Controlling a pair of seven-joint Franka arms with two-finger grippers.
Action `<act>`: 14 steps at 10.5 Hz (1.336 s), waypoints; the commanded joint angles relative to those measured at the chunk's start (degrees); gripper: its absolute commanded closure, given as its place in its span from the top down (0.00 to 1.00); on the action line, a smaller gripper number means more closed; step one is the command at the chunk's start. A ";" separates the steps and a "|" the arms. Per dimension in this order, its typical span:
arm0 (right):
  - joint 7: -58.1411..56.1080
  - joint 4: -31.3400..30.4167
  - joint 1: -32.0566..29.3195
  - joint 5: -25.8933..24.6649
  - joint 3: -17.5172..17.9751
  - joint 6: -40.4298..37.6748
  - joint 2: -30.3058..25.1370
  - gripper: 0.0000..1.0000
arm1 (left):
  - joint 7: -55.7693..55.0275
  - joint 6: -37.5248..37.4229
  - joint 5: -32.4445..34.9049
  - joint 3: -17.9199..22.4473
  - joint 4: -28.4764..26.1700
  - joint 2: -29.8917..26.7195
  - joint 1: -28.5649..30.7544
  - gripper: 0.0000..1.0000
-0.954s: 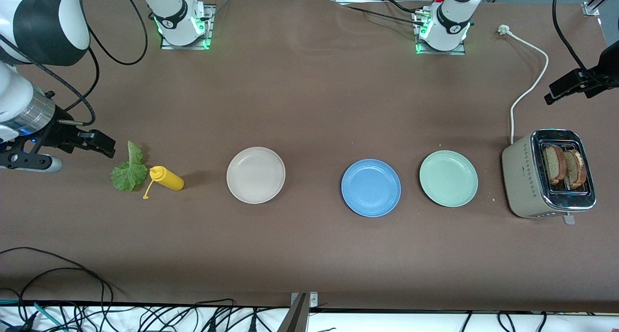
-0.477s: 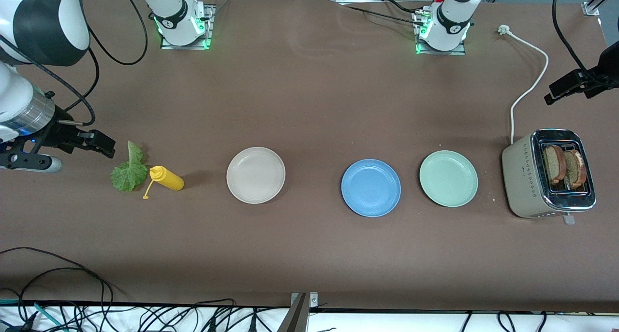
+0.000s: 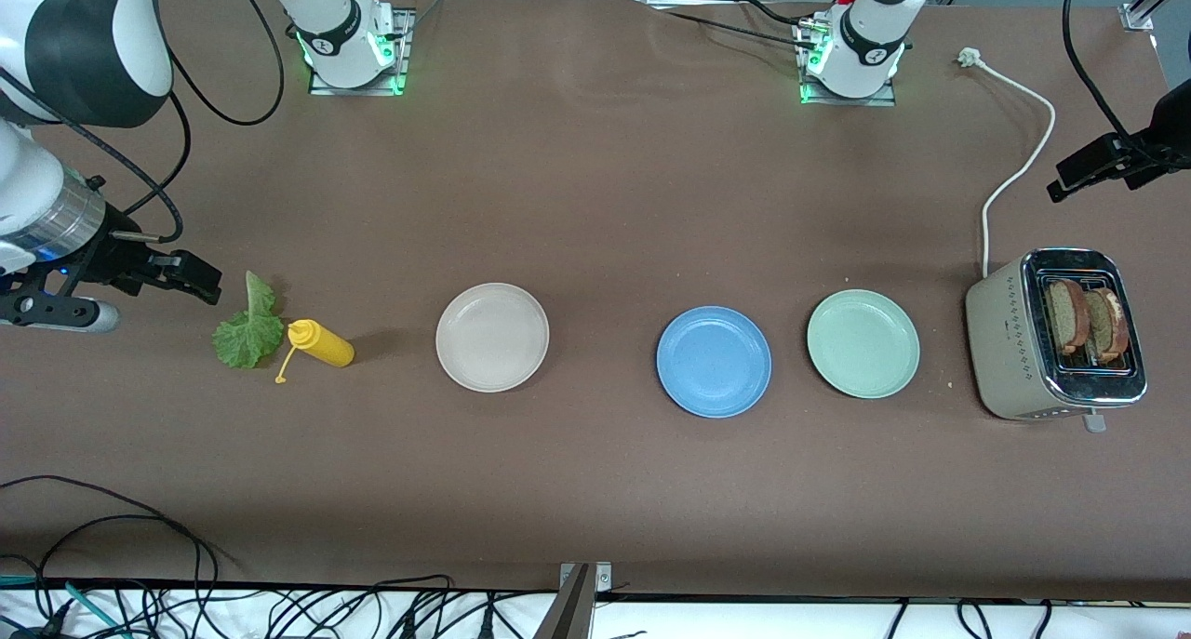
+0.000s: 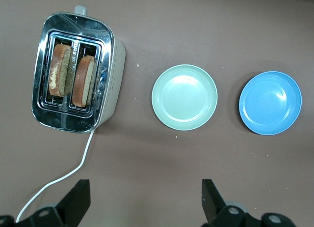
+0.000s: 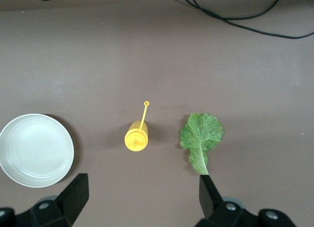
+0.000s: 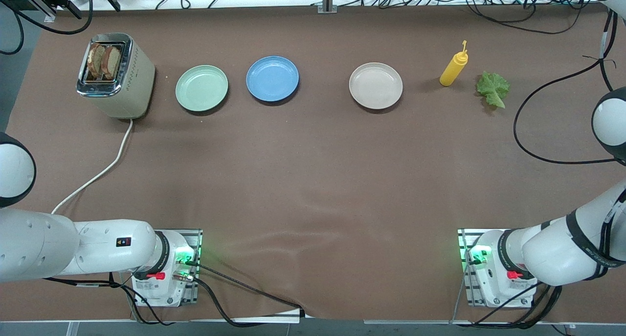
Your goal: Make sandwich in blue plate with both arms
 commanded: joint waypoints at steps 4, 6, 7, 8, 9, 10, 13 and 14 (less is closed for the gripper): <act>-0.47 0.62 -0.06 -0.79 -0.07 0.47 0.21 1.00 | 0.85 -1.09 1.67 -0.18 0.98 0.38 0.25 1.00; -0.38 0.62 -0.06 -0.70 -0.07 0.47 0.21 1.00 | 0.85 -1.09 1.58 -0.18 1.07 1.34 0.78 1.00; -0.38 0.62 -0.06 -0.70 -0.07 0.47 0.21 1.00 | 1.02 -1.01 1.67 -0.18 1.16 1.69 1.04 1.00; -0.38 0.62 -0.06 -0.70 -0.07 0.38 0.21 1.00 | 1.29 -0.83 1.76 -0.18 1.25 2.13 1.04 1.00; -0.38 0.62 -0.06 -0.70 -0.07 0.38 0.21 1.00 | 1.46 -0.74 2.63 -0.18 1.25 2.49 1.04 1.00; -0.38 0.62 -0.06 -0.70 -0.07 0.47 0.21 1.00 | 1.47 -0.57 3.68 -0.18 1.25 2.92 1.04 1.00; -0.38 0.62 -0.06 -0.61 -0.07 0.47 0.21 1.00 | 1.64 -0.48 6.24 -0.27 1.25 5.73 1.04 1.00; -0.38 0.62 -0.06 -0.61 -0.07 0.38 0.30 1.00 | 1.64 -0.48 6.33 -0.18 1.33 7.92 1.22 1.00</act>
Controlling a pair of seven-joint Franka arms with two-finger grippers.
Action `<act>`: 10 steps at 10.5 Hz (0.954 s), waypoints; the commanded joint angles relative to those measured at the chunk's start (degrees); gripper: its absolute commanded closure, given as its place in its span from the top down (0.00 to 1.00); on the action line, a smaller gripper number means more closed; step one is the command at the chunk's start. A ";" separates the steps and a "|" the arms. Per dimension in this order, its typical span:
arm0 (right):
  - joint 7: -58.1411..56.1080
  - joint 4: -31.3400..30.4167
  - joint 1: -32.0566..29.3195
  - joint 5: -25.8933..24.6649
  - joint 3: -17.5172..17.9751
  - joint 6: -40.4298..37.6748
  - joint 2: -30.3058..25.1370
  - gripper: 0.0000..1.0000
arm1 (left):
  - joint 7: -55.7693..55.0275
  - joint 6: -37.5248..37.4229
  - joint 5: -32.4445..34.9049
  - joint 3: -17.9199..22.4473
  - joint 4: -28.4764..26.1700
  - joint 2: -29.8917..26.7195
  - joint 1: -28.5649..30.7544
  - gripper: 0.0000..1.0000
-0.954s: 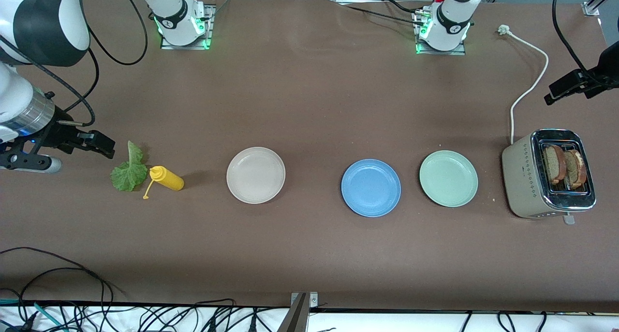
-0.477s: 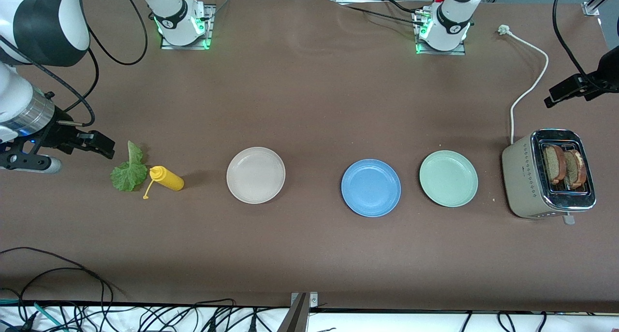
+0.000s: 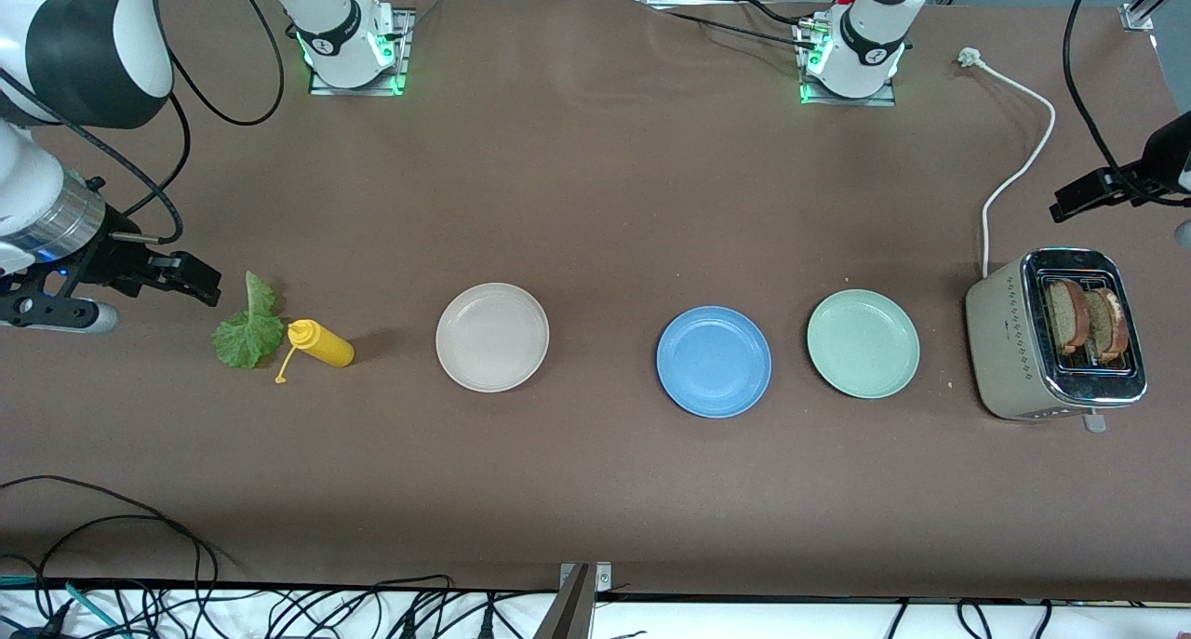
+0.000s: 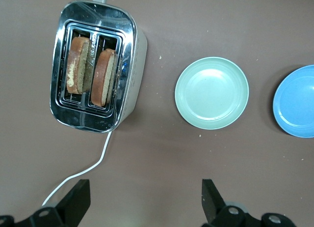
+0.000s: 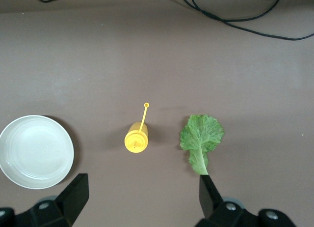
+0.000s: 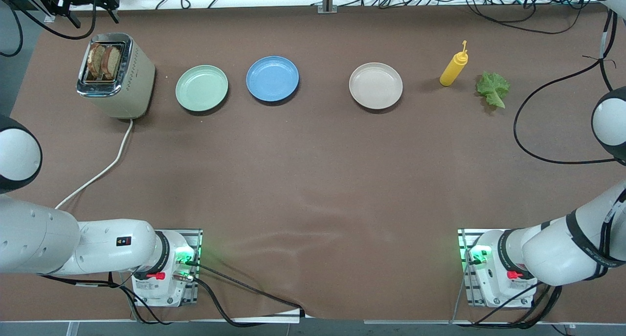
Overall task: Make sandwich in blue plate with both arms
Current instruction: 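Move the left gripper over the toaster toward the bread slices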
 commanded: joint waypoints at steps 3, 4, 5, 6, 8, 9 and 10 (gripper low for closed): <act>-0.38 0.53 -0.06 -0.59 -0.04 0.00 0.14 1.00 | 3.15 0.16 2.69 -0.09 2.35 7.45 2.14 1.00; -0.38 0.53 -0.06 -0.59 -0.04 0.09 0.14 1.00 | 3.24 0.25 3.83 -0.18 3.92 9.30 3.01 1.00; -0.38 0.53 -0.06 -0.59 -0.04 0.00 0.14 1.00 | 3.24 0.17 4.11 -0.18 6.11 11.58 3.28 1.00; -0.47 0.53 -0.06 -0.59 -0.04 0.09 0.14 1.00 | 3.32 0.25 4.11 -0.18 7.78 13.78 3.37 1.00; -0.90 0.53 -0.06 -0.59 -0.04 0.09 0.14 1.00 | 10.13 0.25 4.72 -0.18 9.90 17.57 4.16 1.00; -0.91 0.53 -0.14 -0.59 -0.04 0.00 0.14 1.00 | 10.96 0.34 4.72 -0.18 10.08 18.97 4.16 1.00; -0.91 0.53 -0.06 -0.59 -0.04 0.00 0.22 1.00 | 10.97 0.51 4.55 -0.18 10.35 19.86 4.59 1.00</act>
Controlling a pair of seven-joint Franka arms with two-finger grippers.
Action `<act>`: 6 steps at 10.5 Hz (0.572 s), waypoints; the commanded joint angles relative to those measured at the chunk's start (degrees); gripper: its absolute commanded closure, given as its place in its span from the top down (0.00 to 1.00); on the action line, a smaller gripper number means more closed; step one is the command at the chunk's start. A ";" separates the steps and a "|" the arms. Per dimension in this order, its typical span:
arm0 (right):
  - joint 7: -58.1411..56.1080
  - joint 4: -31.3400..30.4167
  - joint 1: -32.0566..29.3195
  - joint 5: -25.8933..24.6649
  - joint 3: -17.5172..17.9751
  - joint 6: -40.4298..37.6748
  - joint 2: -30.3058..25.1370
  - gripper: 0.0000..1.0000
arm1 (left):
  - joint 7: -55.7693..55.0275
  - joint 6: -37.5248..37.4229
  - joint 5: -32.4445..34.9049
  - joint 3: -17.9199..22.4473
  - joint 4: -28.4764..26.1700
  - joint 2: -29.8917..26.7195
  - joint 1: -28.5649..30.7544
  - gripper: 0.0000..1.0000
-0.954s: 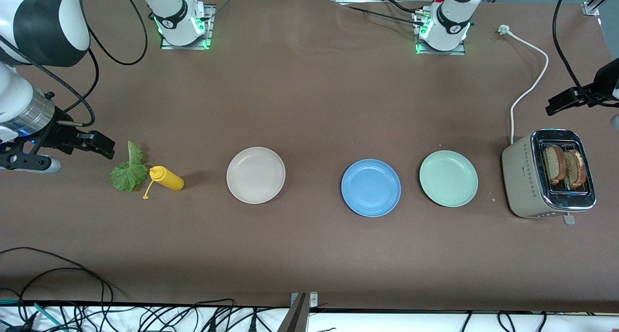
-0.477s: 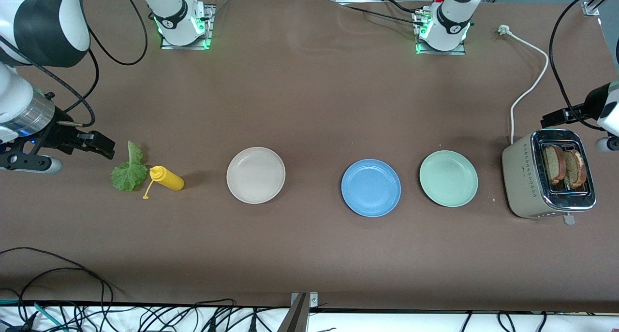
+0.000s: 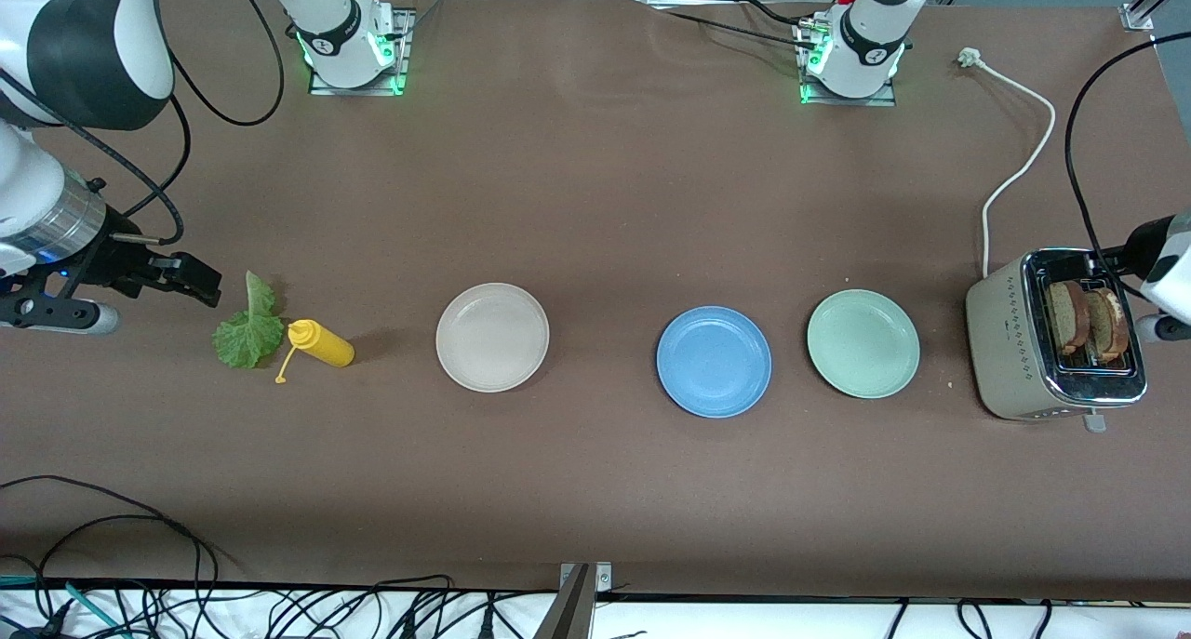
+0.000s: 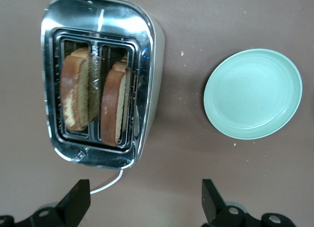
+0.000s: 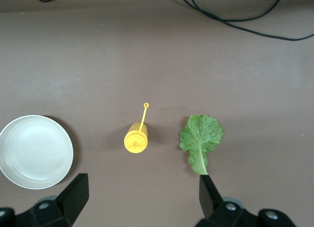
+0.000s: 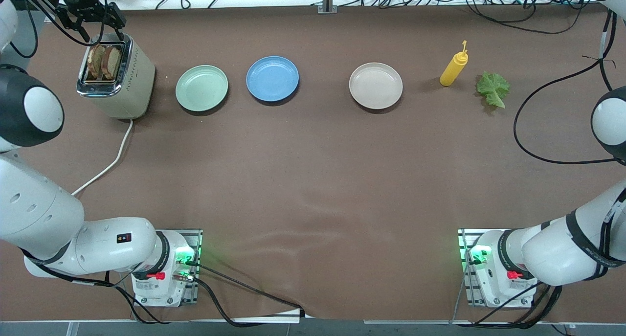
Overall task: Make sandwich in blue plate with both arms
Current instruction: 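Move the left gripper over the toaster toward the bread slices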
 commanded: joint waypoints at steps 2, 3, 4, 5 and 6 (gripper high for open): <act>-0.74 0.53 -0.13 -0.59 0.00 -0.08 0.10 1.00 | 3.56 4.61 0.96 -0.36 3.42 5.44 2.24 1.00; -0.74 0.53 -0.13 -0.59 0.00 -0.08 0.10 1.00 | 3.65 6.20 0.96 -0.36 3.33 6.41 2.68 1.00; -0.74 0.53 -0.13 -0.59 0.00 -0.08 0.02 1.00 | 3.73 6.74 0.96 -0.45 3.33 7.29 2.86 1.00; -0.74 0.53 -0.13 -0.59 0.00 -0.08 0.10 1.00 | 3.74 7.79 0.88 -0.45 3.33 7.47 3.12 1.00; -0.74 0.44 -0.13 -0.59 0.00 -0.08 0.10 1.00 | 3.65 7.97 0.53 -0.45 3.16 7.82 3.65 0.99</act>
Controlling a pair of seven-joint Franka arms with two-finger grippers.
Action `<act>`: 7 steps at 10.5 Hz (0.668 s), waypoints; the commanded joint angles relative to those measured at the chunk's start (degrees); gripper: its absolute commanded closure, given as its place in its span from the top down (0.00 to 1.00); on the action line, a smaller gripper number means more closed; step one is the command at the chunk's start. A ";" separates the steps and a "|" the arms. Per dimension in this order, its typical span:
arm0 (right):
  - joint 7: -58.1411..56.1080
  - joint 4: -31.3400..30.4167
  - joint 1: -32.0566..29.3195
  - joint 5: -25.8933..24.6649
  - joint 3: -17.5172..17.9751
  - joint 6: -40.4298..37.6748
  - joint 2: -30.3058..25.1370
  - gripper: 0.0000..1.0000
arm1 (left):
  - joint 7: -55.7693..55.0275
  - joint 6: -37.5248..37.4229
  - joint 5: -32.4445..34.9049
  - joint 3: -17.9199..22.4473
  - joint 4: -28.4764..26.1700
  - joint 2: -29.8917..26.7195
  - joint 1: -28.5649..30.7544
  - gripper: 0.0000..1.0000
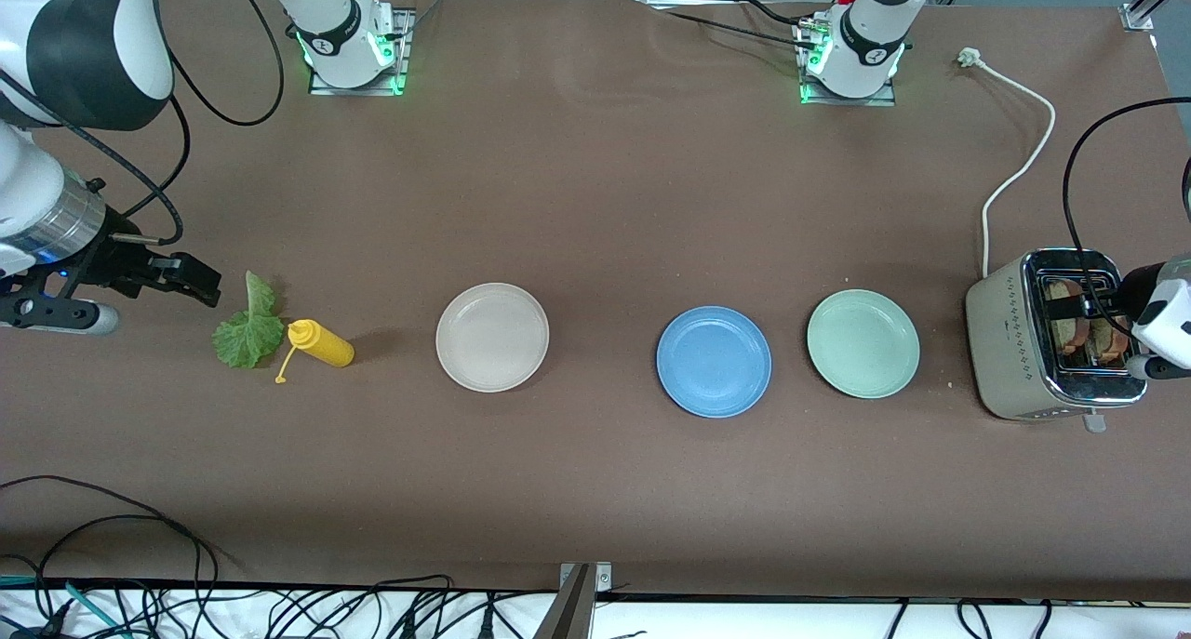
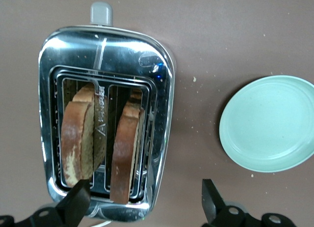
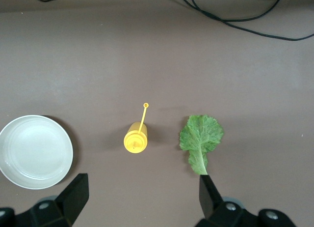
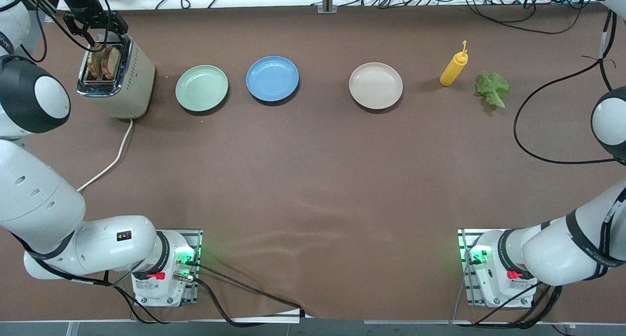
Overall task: Make sandwich in blue plate with both arms
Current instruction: 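Move the left gripper over the toaster toward the bread slices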
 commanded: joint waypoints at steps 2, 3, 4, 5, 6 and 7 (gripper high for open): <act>-0.69 0.53 -0.11 -0.59 0.02 0.00 0.08 1.00 | 1.27 0.52 -0.53 -0.43 1.72 2.19 1.78 0.94; -0.69 0.44 -0.11 -0.59 0.02 -0.08 0.08 1.00 | 1.19 0.52 -1.32 -0.44 1.54 2.63 1.78 0.92; -0.69 0.44 -0.11 -0.59 0.02 -0.08 0.08 1.00 | 1.01 0.52 -2.54 -0.44 1.10 2.81 1.87 0.93; -0.69 0.44 -0.11 -0.59 0.02 -0.08 0.08 1.00 | 0.23 0.79 -2.64 -0.44 -0.12 2.81 1.87 0.93; -0.77 0.44 -0.20 -0.59 0.02 -0.08 -0.01 1.00 | -0.04 0.87 -2.73 -0.44 -1.09 2.20 1.87 0.93; -0.69 0.44 -0.20 -0.59 0.02 -0.08 0.07 1.00 | -0.05 1.05 -2.73 -0.44 -1.45 2.02 1.96 0.92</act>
